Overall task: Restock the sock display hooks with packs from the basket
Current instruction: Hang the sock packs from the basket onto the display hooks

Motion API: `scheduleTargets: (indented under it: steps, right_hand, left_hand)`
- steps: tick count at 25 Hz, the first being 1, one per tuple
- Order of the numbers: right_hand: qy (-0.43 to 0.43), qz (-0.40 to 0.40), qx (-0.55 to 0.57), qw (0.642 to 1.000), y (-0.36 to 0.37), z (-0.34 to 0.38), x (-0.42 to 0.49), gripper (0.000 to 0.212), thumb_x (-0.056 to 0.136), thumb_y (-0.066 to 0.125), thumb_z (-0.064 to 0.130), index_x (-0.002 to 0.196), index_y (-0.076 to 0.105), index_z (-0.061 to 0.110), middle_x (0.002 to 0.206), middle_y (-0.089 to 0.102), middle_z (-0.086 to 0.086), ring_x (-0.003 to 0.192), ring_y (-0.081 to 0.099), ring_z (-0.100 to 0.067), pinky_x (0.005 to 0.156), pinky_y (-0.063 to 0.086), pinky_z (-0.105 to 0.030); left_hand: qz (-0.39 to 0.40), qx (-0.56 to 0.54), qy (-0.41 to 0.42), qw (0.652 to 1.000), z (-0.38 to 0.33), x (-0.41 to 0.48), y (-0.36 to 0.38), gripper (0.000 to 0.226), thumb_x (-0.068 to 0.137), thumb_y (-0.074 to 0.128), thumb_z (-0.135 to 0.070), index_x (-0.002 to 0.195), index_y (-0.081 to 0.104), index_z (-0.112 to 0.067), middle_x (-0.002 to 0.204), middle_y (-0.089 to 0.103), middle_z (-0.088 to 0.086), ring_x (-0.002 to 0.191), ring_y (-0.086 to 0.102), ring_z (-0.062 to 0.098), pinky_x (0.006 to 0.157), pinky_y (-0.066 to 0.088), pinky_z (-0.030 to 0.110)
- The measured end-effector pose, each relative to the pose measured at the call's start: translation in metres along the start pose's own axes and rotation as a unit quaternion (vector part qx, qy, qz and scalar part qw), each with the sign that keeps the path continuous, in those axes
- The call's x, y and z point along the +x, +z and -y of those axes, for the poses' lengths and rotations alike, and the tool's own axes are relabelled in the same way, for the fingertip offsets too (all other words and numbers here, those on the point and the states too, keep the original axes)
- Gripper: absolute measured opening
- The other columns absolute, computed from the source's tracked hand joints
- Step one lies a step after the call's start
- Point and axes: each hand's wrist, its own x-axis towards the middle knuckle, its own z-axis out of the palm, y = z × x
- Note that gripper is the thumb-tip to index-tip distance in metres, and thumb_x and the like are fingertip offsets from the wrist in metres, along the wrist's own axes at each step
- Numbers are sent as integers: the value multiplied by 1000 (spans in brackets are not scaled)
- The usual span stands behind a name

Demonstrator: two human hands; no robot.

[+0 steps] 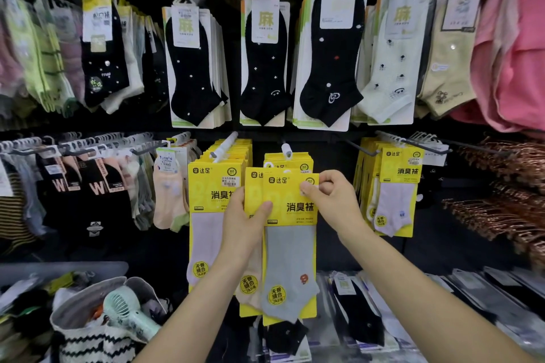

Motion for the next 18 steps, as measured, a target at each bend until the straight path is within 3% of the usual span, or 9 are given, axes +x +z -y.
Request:
scheduleTargets:
  steps: [3, 5, 8, 11, 15, 18]
  right_hand:
    - [-70, 28, -84, 994, -4, 8, 4, 20, 87, 64, 28, 107, 61, 26, 96, 60, 10, 68, 61, 3, 62, 45, -7]
    - [-122, 16, -174, 977, -5, 13, 7, 15, 86, 65, 27, 101, 70, 25, 98, 58, 9, 75, 57, -1, 66, 39, -4]
    - [-171, 7, -257, 951, -5, 15, 5, 10, 86, 65, 25, 92, 72, 22, 92, 60, 10, 81, 55, -5, 73, 44, -18]
    - [-128, 14, -268, 955, -7, 16, 9, 12, 89, 60, 27, 88, 69, 19, 79, 59, 14, 69, 54, -1, 61, 39, -14]
    - [-42, 117, -255, 959, -13, 21, 17, 17, 92, 58, 25, 80, 67, 18, 78, 61, 9, 73, 56, -8, 60, 40, -19]
    - [-72, 90, -279, 953, -11, 27, 22, 18, 94, 54, 26, 78, 62, 20, 74, 56, 11, 65, 50, -6, 56, 37, -20]
  left_hand:
    - [16, 2, 5, 1000, -1, -2, 0, 25, 85, 64, -8, 97, 55, -28, 95, 61, -13, 86, 58, -2, 61, 46, 5]
    - [17, 8, 4, 1000, 0, -3, 2, 25, 85, 65, -9, 98, 54, -28, 95, 61, -13, 86, 58, -1, 62, 47, 8]
    - [4, 24, 6, 1000, 2, -2, 5, 25, 85, 65, -9, 104, 55, -21, 96, 61, -9, 88, 58, 2, 68, 47, 16]
    - [12, 35, 7, 999, 4, -3, 7, 26, 84, 65, -10, 106, 55, -19, 94, 59, -13, 87, 57, -1, 68, 47, 16]
    - [15, 32, -5, 999, 7, -4, 6, 27, 84, 66, -10, 107, 55, -19, 98, 62, -7, 91, 59, 8, 74, 51, 25]
    - [15, 26, -4, 1000, 7, -3, 6, 25, 84, 66, -11, 106, 56, -19, 98, 62, -8, 90, 60, 7, 71, 49, 20]
